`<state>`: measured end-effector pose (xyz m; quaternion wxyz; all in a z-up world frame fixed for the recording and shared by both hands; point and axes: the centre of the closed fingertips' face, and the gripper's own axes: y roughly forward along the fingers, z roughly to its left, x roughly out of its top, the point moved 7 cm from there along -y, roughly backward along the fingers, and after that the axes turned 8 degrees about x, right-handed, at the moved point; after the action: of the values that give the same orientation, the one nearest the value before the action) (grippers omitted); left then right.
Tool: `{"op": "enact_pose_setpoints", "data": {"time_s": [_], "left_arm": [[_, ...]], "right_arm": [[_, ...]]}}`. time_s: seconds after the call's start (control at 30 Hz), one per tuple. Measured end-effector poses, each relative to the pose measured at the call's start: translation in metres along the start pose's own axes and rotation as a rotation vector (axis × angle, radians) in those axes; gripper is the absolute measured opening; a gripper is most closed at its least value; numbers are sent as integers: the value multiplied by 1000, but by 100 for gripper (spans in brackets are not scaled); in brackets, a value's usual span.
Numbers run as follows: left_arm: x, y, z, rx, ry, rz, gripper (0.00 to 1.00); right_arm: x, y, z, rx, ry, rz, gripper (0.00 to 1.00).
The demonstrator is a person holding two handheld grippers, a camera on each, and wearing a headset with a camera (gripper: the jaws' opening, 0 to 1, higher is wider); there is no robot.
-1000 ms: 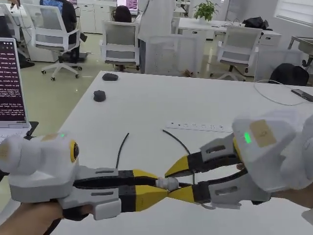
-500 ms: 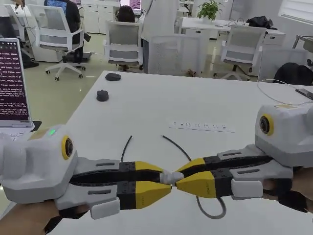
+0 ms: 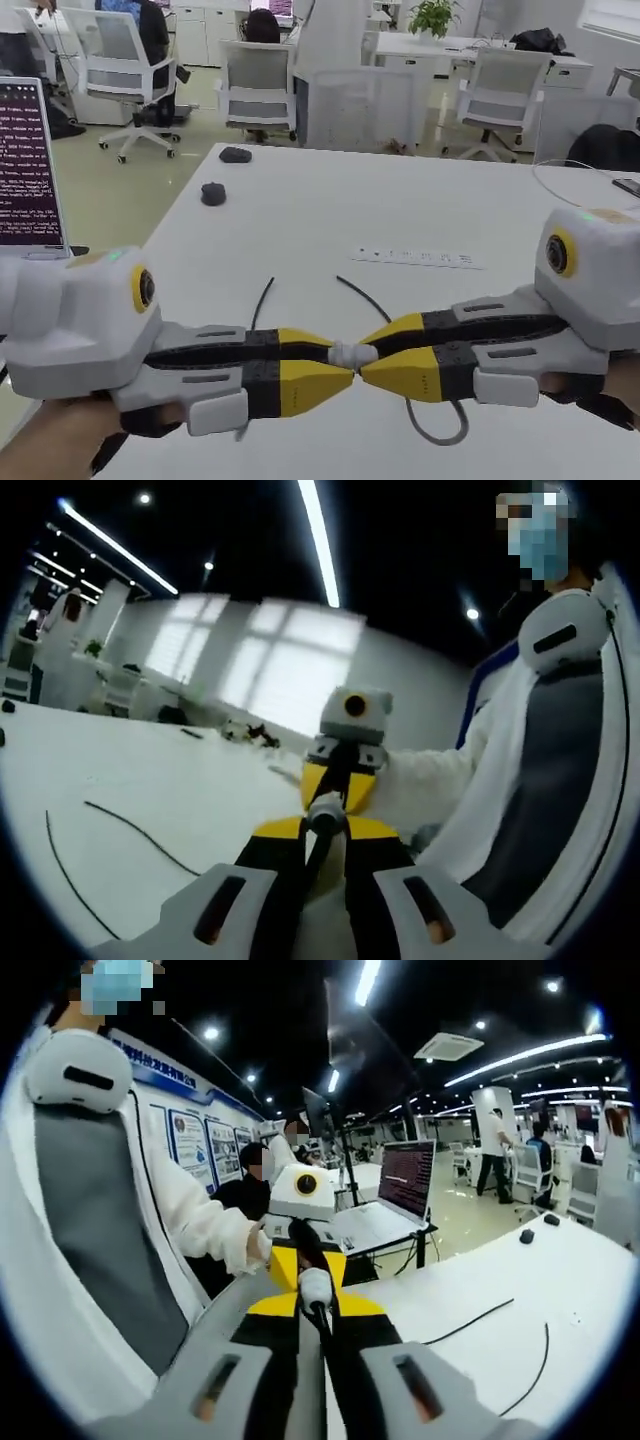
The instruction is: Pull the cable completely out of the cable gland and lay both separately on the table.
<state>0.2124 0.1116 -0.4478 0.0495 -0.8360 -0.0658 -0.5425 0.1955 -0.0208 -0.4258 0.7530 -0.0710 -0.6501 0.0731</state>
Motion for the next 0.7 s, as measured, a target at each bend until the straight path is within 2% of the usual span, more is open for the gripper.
{"op": "enact_pose_setpoints", "data": {"time_s": [0.03,0.1,0.13,0.17,0.2,0.27,0.4,0.47,0.53,0.57,0.6,0.63,0.67,0.7], "left_arm": [[0,0,0,-4,-19,-3,13],[0,0,2,-10,-53,-4,13],[-1,0,2,-11,-52,-4,13],[-1,0,2,-9,-51,-1,14],[-2,0,2,-6,-51,4,14],[-3,0,2,-10,-54,13,14],[-5,0,0,-15,-42,25,14],[-5,0,-1,-6,-11,24,14],[-3,0,-2,-10,13,17,14],[-2,0,-3,-8,45,10,14],[-1,0,-3,-8,70,9,14],[0,0,-3,-7,101,9,14],[2,0,-4,-1,147,3,15],[3,0,-5,-1,170,1,15]], "right_arm": [[1,0,0,-1,-32,-1,9],[1,0,1,-8,-168,13,9],[0,0,1,-4,-232,17,9],[-1,-1,1,-7,-240,23,9],[-3,0,1,-13,-297,37,9],[-4,-1,2,-11,-341,45,10],[-6,0,3,-3,-349,50,10],[-7,0,3,-8,-303,50,11],[-7,0,2,0,-216,22,12],[-7,-1,1,3,-177,15,12],[-6,-3,-2,-4,-131,-6,14],[-4,-3,-3,-2,-98,-30,21],[-3,-5,-3,20,5,-71,26],[-3,-6,-3,26,62,-86,28]]}}
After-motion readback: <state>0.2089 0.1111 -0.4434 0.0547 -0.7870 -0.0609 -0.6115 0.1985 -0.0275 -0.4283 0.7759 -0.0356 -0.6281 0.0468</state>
